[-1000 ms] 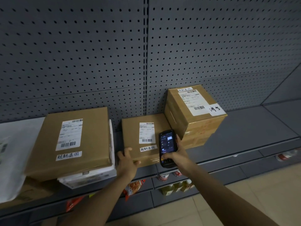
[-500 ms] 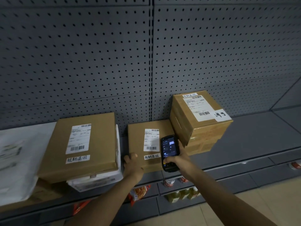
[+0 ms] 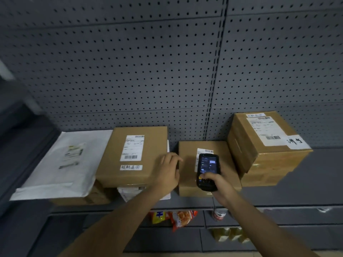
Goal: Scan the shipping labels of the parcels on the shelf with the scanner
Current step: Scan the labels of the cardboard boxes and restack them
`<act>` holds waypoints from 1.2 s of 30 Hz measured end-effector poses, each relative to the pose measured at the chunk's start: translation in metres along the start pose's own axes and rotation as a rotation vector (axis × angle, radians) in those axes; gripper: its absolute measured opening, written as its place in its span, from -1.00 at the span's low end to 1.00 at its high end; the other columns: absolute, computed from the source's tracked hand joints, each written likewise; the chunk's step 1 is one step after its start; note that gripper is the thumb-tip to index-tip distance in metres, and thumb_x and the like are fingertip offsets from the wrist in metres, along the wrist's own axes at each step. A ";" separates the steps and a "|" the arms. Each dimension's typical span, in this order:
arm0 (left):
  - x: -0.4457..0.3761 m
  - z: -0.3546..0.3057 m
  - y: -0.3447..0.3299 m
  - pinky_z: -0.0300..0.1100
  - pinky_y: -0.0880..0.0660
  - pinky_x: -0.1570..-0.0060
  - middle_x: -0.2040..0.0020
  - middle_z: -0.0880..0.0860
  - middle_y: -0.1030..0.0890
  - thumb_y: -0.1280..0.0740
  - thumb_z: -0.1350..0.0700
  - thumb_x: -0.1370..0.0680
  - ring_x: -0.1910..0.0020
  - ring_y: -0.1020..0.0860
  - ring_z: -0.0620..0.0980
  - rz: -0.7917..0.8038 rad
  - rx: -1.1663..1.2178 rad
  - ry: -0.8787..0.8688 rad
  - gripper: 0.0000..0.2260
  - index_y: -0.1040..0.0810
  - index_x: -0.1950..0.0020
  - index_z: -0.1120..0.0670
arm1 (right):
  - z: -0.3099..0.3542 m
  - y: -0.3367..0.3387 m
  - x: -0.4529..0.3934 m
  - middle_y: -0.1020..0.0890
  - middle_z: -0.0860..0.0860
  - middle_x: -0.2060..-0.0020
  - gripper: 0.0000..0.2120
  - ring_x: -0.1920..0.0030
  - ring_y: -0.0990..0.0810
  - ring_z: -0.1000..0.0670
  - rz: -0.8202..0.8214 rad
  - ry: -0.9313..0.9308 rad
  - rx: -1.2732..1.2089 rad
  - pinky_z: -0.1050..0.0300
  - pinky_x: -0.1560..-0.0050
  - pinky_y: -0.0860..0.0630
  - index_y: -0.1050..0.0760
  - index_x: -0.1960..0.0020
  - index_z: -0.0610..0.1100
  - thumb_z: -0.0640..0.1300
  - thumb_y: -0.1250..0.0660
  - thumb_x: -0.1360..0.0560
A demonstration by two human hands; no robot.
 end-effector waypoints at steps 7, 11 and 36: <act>0.009 0.076 0.076 -0.12 -0.22 -0.39 -0.35 0.03 -0.32 -0.32 0.07 -0.54 -0.37 -0.27 0.02 -0.067 -0.141 0.026 -0.60 -0.37 -0.36 0.04 | -0.009 -0.085 -0.003 -0.60 -0.29 -0.13 -0.37 -0.04 -0.61 -0.22 0.069 0.007 -0.066 -0.02 0.18 -0.57 -0.35 -0.36 -0.15 -0.48 -0.33 -0.34; 0.026 0.131 0.105 -0.09 -0.12 -0.42 -0.41 0.02 -0.25 -0.35 -0.13 -0.49 -0.42 -0.18 0.01 -0.055 -0.141 0.166 -0.45 -0.28 -0.42 -0.01 | -0.019 -0.131 -0.002 -0.63 -0.21 0.06 -0.54 0.02 -0.60 -0.19 0.100 -0.015 -0.085 -0.06 -0.02 -0.51 -0.41 -0.26 -0.19 -0.50 -0.24 -0.42; 0.062 0.185 0.096 0.06 0.02 -0.53 -0.56 -0.01 0.25 -0.47 -0.11 -0.41 -0.55 0.16 0.02 0.158 0.201 0.324 0.05 0.32 -0.53 -0.04 | -0.027 -0.133 0.008 -0.60 -0.19 0.02 -0.51 -0.02 -0.59 -0.21 -0.013 0.023 -0.093 -0.20 -0.21 -0.45 -0.40 -0.19 -0.10 -0.55 -0.24 -0.41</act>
Point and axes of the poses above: each hand's wrist, its own x-axis away from the middle knuckle, its own y-axis out of the back of the hand, z = x × y, the point moved 4 cm from there along -x, towards the middle knuckle
